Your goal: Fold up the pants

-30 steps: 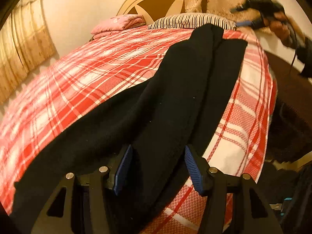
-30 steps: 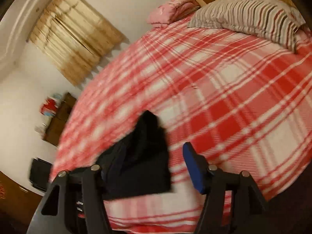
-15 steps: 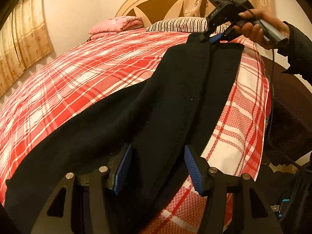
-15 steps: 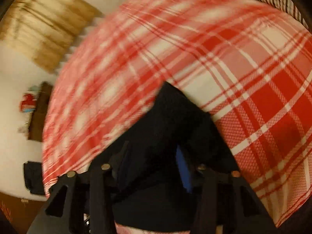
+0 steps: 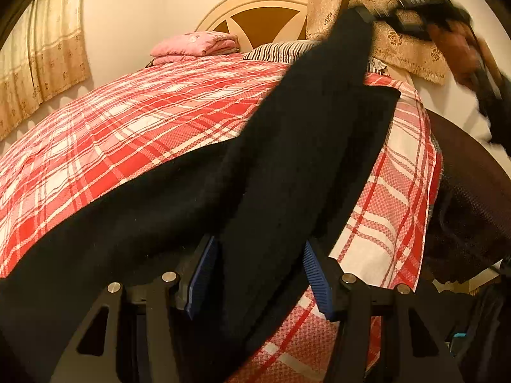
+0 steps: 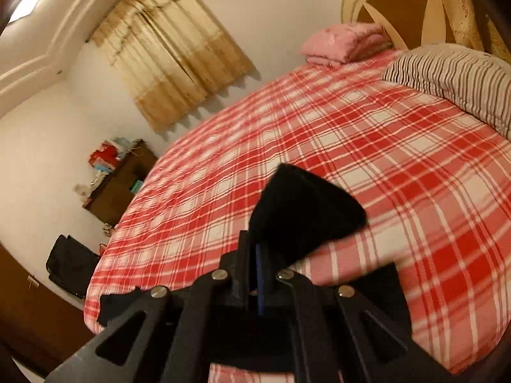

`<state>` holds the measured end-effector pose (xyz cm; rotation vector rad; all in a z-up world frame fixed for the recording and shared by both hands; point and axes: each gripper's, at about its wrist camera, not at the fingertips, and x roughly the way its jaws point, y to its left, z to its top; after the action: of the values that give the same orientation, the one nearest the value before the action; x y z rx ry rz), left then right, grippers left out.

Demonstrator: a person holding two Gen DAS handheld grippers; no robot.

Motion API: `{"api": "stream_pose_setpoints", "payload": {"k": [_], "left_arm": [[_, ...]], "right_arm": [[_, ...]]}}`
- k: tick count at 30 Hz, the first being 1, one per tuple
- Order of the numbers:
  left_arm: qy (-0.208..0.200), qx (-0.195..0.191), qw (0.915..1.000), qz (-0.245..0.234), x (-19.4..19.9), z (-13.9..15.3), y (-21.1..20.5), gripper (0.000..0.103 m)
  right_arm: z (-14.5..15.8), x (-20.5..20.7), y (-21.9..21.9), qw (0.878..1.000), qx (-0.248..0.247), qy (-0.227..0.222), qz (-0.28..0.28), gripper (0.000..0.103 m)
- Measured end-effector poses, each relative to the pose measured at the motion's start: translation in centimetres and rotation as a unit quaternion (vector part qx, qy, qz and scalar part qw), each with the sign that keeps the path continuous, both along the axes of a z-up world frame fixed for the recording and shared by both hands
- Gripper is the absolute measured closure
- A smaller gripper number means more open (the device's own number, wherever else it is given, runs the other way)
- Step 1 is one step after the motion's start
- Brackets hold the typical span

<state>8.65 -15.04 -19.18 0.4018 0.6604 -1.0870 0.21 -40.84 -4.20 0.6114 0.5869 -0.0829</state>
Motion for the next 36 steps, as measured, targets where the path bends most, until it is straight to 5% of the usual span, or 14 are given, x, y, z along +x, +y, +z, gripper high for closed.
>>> {"api": "stream_pose_setpoints", "payload": {"k": [6, 10, 11, 17, 24, 26, 36], "left_arm": [[-0.004, 0.012, 0.9997, -0.019, -0.3, 0.1, 0.5, 0.046], [0.001, 0.023, 0.9994, -0.025, -0.7, 0.2, 1.2, 0.046], [0.002, 0.027, 0.9992, -0.028, -0.9, 0.2, 1.3, 0.046], [-0.017, 0.05, 0.998, -0.035, -1.8, 0.1, 2.3, 0.046], [0.004, 0.027, 0.9995, -0.013, -0.3, 0.0, 2.5, 0.046], [0.006, 0.022, 0.9996, -0.015, -0.3, -0.1, 2.7, 0.046], [0.01, 0.017, 0.9995, -0.023, -0.7, -0.1, 3.1, 0.046]], "right_arm": [[-9.3, -7.3, -2.1, 0.992, 0.027, 0.095, -0.078, 0.091], [-9.9, -11.2, -4.3, 0.987, 0.068, 0.075, -0.128, 0.058], [-9.4, -11.5, -4.6, 0.986, 0.062, 0.068, -0.137, 0.057], [-6.9, -9.4, -6.0, 0.987, 0.017, 0.062, -0.145, 0.057], [-9.7, -0.8, -6.3, 0.988, -0.001, 0.139, -0.068, 0.057], [-10.7, 0.3, -6.2, 0.985, -0.012, 0.164, -0.046, 0.087], [-9.5, 1.2, -5.9, 0.982, -0.079, 0.149, -0.082, 0.094]]}}
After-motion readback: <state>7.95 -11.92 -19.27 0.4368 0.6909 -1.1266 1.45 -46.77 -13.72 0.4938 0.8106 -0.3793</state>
